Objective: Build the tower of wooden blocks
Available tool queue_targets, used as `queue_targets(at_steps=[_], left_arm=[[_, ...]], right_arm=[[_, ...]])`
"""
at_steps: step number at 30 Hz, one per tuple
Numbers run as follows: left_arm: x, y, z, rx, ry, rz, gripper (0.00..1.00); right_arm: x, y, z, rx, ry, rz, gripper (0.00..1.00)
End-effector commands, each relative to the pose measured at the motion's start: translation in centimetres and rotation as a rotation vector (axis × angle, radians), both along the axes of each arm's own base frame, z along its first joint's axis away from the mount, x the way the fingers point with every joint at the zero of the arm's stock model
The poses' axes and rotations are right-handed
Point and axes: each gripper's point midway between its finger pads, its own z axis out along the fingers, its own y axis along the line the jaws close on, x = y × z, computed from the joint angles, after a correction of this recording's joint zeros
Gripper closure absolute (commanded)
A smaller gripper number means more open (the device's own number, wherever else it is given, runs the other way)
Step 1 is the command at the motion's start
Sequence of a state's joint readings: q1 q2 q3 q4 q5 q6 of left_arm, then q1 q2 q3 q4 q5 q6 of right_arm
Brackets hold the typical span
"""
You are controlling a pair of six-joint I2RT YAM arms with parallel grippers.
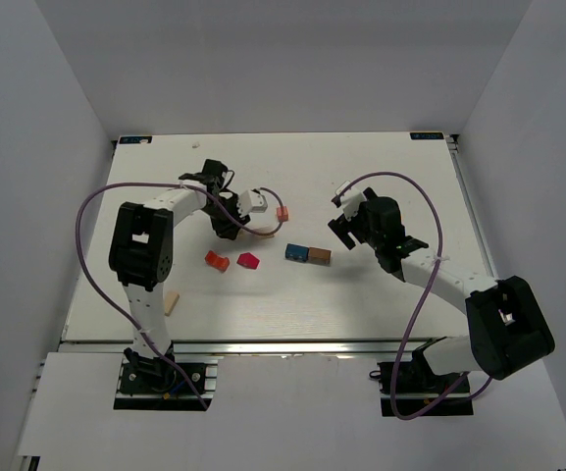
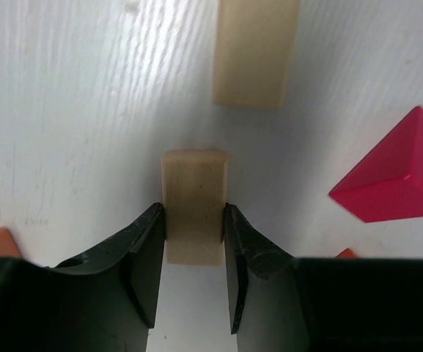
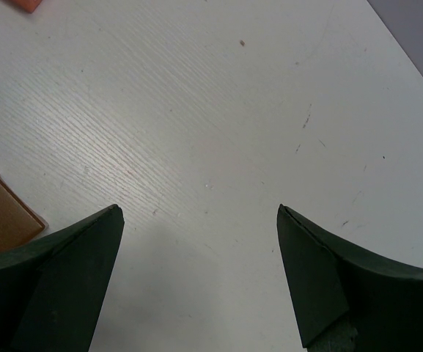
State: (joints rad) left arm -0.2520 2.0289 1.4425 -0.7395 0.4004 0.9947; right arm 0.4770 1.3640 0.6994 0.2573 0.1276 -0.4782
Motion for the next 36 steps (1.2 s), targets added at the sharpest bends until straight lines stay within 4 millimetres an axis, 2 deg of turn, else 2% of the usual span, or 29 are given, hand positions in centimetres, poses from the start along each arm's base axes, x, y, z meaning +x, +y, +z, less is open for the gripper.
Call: queue_targets(at_steps=[1, 11, 19, 36], left_arm=[[-0.8, -1.3, 1.6, -0.003, -0.024, -0.058, 0.98], [-1.7, -2.3, 1.1, 0.018, -0.015, -0.099, 0.98], [-2.2, -2.2, 0.3, 0.045, 0.001, -0.108, 0.98], [-2.4, -2.7, 1.0, 0.047, -0.022, -0.095, 0.90]], right_arm=[[1.0, 0.4, 1.8, 0.020, -0.054, 0.004, 0.11], [1.0, 0.3, 2.0, 0.018, -0.056, 0.002, 0.11], [0.9, 0.3, 1.9, 0.016, -0.056, 0.008, 0.11], [0.8, 0.4, 1.7, 0.011, -0.046, 0.016, 0.11]])
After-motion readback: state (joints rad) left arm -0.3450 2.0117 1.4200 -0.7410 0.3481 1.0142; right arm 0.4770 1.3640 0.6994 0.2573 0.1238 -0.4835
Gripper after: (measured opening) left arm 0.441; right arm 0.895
